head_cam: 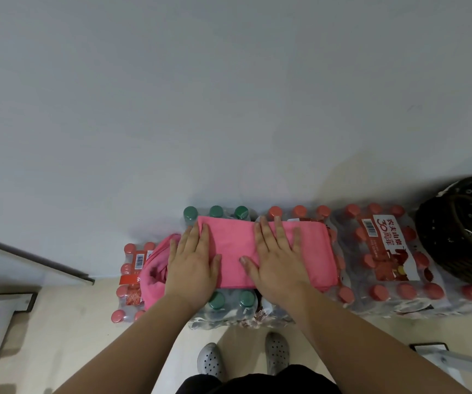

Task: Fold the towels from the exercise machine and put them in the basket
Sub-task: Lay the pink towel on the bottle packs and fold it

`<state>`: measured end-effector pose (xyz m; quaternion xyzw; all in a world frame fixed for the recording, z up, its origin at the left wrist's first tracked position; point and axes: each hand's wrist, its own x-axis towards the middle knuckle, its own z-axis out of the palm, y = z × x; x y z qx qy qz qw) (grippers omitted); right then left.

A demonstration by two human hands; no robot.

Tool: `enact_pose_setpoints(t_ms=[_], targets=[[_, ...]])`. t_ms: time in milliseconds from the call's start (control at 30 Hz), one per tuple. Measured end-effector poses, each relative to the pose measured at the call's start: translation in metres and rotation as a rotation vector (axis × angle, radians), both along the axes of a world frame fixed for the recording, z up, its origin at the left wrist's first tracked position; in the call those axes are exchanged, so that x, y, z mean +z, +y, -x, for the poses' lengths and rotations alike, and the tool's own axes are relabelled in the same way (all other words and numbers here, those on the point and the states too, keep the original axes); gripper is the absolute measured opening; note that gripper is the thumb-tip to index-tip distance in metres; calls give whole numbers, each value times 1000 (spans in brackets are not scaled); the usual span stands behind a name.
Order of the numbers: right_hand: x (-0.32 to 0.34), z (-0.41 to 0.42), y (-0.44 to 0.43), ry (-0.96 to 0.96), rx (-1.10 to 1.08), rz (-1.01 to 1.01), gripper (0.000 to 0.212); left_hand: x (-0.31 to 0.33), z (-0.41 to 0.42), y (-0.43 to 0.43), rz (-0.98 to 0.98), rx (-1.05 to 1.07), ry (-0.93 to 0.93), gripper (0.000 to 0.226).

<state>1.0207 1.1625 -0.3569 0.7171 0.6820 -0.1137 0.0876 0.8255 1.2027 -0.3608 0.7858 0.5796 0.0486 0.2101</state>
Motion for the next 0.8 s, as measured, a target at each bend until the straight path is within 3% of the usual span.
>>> enact_pose_setpoints(t_ms=[133,233,300,533,700,800], targets=[[-1,-4,-2,111,-17,-38,93,24,-3,0,30,8,-192,74],[2,-15,-5,390,-90,-137,96,52,-8,-2,61,-1,-314,78],[5,-27,-11,530,-162,-197,95,70,-15,-4,54,-15,-338,82],[22,-82,-45,744,-360,-264,71,104,-85,-22,44,-142,-324,91],[19,-113,-50,1271,-531,-226,54,90,-160,-32,88,-254,-231,95],[12,-131,-45,1557,-564,-127,66,69,-194,-36,159,-263,-156,91]])
